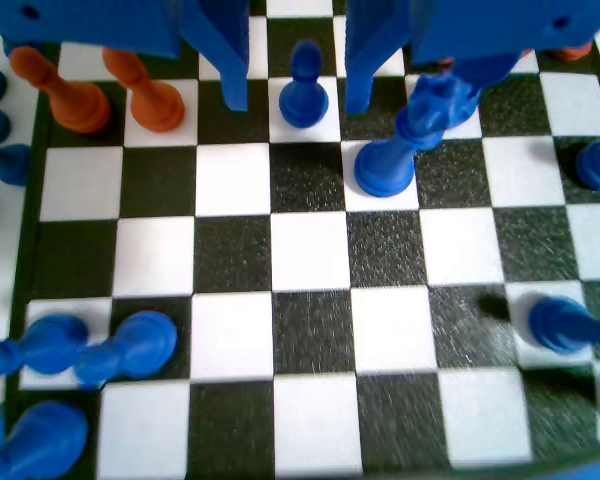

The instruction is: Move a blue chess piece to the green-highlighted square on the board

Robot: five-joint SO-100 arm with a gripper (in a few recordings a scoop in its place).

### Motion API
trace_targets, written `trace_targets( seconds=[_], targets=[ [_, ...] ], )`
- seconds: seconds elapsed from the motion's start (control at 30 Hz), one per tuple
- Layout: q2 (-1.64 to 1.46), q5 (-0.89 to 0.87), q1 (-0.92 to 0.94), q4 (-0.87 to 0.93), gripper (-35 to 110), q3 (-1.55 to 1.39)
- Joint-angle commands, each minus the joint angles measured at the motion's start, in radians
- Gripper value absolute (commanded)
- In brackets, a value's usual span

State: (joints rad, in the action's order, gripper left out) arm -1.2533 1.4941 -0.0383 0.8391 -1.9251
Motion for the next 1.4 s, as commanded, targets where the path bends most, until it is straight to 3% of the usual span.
trace_targets(
  seconds=[0.0,1.37],
  targets=[
    [-0.026,0.02,-0.003,0.003,12,0.005],
    [0.006,0.014,0.002,-0.005,8,0.067]
  ],
)
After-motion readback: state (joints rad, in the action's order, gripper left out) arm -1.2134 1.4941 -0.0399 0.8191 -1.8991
